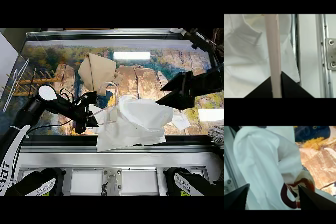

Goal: Fold the clothes and pants, and hang the long-sleeved shirts on hangers.

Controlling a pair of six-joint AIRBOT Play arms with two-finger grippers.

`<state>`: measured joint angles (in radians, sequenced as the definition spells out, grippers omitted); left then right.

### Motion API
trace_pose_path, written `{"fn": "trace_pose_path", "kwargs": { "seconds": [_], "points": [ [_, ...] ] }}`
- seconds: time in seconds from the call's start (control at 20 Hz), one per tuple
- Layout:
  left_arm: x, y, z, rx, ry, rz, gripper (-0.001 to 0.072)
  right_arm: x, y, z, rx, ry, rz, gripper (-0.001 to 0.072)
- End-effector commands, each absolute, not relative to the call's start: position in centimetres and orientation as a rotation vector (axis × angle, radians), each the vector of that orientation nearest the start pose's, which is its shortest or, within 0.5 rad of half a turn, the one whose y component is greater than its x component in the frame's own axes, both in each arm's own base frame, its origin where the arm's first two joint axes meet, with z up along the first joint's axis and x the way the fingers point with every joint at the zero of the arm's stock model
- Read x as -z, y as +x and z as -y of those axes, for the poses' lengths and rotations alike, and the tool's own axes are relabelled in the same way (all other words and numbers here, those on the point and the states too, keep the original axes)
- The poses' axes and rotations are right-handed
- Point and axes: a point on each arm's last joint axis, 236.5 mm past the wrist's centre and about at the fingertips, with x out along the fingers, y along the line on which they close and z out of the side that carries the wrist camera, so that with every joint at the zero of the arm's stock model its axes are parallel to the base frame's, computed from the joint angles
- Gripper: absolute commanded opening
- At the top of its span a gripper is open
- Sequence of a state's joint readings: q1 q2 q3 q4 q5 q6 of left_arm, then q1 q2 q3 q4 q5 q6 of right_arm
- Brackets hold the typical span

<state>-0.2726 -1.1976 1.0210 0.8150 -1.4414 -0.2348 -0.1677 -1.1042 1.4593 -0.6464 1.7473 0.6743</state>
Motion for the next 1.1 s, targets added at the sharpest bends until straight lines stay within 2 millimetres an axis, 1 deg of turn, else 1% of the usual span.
{"fn": "trace_pose_path", "kwargs": {
  "seconds": [0.0, 0.05, 0.15, 0.25, 0.4, 0.5, 0.65, 0.75, 1.05],
  "points": [
    [-4.5, 23.5, 23.3, 1.565, 0.499, -0.852, 0.002, -21.9, 28.4, -10.9, -1.275, -0.046, -0.584, 0.0663],
    [-4.5, 23.5, 23.3, 1.565, 0.499, -0.852, 0.002, -20.7, 28.4, -9.8, -1.273, -0.043, -0.559, 0.0662],
    [-4.6, 23.6, 23.3, 1.564, 0.499, -0.851, 0.002, -18.4, 28.2, -8.5, -1.281, -0.065, -0.506, 0.0662],
    [-4.5, 23.5, 23.3, 1.566, 0.499, -0.853, 0.002, -16.5, 27.7, -8.5, -1.317, -0.093, -0.455, 0.0663],
    [-4.6, 23.3, 23.2, 1.574, 0.497, -0.858, 0.0019, -14.3, 27.5, -8.8, -1.363, -0.062, -0.439, 0.0663],
    [-4.6, 23.0, 23.2, 1.584, 0.495, -0.864, 0.0019, -13.6, 27.9, -8.9, -1.386, -0.038, -0.43, 0.0663],
    [-4.6, 23.0, 23.2, 1.586, 0.495, -0.865, 0.002, -13.5, 28.7, -9.6, -1.425, 0.004, -0.376, 0.0663],
    [-4.6, 23.0, 23.2, 1.586, 0.495, -0.866, 0.0019, -13.3, 29.0, -10.5, -1.461, 0.033, -0.363, 0.0662],
    [-4.6, 23.0, 23.2, 1.586, 0.495, -0.865, 0.002, -11.8, 28.4, -13.5, -1.579, 0.078, -0.404, 0.0663]
  ]
}}
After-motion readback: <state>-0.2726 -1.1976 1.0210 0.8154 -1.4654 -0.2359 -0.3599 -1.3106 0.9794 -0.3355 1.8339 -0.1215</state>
